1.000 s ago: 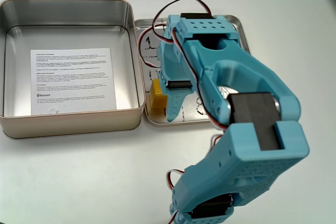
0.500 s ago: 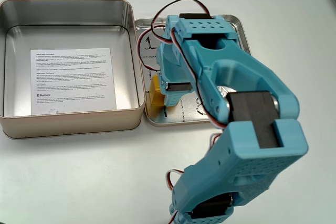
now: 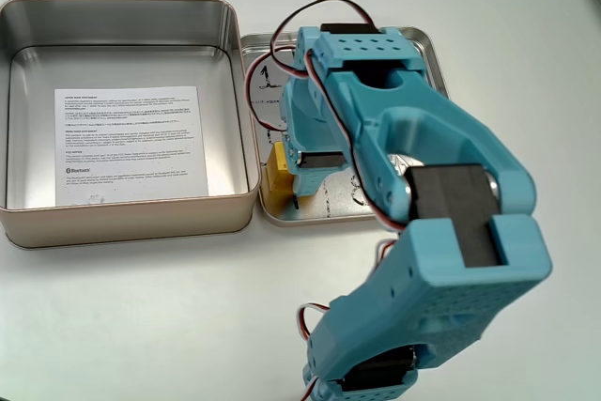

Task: Grasp a lego block and put it in the bin.

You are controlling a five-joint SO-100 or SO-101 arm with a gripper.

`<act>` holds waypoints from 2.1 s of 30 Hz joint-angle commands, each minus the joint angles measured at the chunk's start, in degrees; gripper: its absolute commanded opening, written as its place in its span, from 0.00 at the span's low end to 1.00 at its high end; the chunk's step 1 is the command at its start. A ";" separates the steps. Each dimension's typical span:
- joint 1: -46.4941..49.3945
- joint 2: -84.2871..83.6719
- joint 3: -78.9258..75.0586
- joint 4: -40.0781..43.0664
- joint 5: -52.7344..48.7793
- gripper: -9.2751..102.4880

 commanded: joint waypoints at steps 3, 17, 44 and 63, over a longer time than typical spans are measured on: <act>-0.35 6.86 -0.09 2.72 0.88 0.08; 1.41 26.81 -2.55 7.38 2.99 0.08; -31.90 -12.13 -42.36 1.76 3.43 0.08; -29.88 -19.42 -39.29 9.05 3.08 0.08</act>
